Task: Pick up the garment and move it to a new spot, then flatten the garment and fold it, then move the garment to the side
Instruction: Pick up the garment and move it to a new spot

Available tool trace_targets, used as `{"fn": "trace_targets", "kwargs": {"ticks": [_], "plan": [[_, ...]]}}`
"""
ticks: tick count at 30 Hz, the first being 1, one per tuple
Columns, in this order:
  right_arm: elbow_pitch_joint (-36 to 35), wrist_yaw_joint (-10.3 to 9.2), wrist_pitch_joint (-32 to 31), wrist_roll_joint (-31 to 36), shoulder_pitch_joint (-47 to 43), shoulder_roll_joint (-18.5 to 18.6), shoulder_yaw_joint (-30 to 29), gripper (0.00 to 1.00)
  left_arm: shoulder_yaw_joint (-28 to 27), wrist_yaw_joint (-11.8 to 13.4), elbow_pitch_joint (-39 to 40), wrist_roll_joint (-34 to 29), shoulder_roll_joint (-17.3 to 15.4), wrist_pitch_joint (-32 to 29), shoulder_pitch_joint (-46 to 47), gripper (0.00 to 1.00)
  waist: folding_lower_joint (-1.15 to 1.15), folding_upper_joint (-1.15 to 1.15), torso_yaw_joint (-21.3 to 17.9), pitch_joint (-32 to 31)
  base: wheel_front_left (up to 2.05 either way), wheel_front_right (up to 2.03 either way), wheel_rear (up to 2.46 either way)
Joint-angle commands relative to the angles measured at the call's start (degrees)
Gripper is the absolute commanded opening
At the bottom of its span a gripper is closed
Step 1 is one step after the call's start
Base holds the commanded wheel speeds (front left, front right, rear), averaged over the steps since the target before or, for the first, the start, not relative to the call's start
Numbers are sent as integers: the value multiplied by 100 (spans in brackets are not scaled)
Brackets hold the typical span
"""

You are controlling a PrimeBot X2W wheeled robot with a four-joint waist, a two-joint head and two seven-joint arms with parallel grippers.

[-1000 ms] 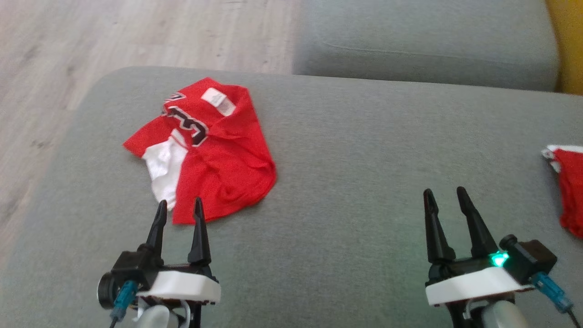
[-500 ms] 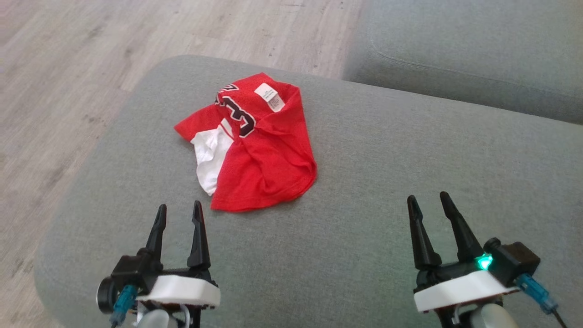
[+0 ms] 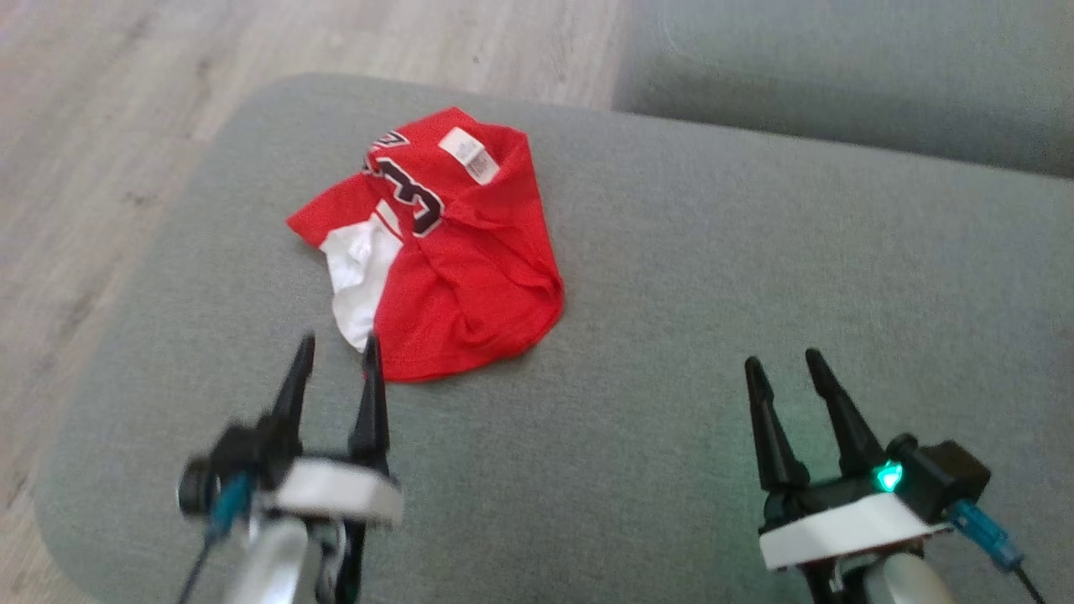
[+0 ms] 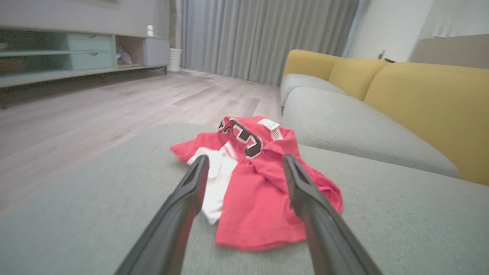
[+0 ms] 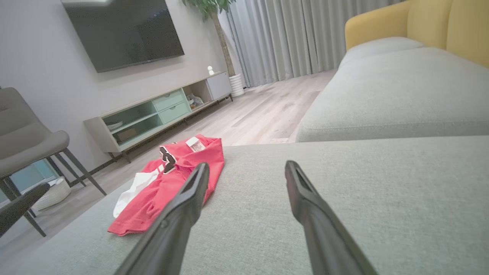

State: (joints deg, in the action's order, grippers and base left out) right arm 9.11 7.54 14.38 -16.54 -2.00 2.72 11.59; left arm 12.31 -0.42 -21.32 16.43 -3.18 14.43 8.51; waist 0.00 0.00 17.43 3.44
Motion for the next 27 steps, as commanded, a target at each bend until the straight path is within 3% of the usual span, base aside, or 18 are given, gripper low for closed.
{"fn": "trace_targets", "kwargs": {"ticks": [1,5,11,15,21,27], "plan": [[-227,-5,62,102,353,16,70,100,-121,-87,11,-91,-183,-87,849,100,0,0,-252,354,0,0,0],[-267,-5,62,197,502,16,4,100,18,-271,-307,-218,-380,-503,1672,100,0,0,-428,705,0,0,0],[-332,-5,62,285,822,16,-49,100,435,-606,-1194,-324,-818,-1830,3092,100,0,0,-826,1304,0,0,0],[-367,-5,62,235,982,16,-15,100,711,-682,-1684,-281,-1109,-2468,3640,100,0,0,-1079,1590,0,0,0],[-388,-5,62,230,1067,16,-99,100,1145,-701,-2161,-428,-1434,-2478,4012,100,0,0,-1288,1805,0,0,0],[-386,-5,62,189,1092,16,-136,100,1360,-704,-2591,-509,-1477,-2212,4184,100,0,0,-1366,1837,0,0,0]]}}
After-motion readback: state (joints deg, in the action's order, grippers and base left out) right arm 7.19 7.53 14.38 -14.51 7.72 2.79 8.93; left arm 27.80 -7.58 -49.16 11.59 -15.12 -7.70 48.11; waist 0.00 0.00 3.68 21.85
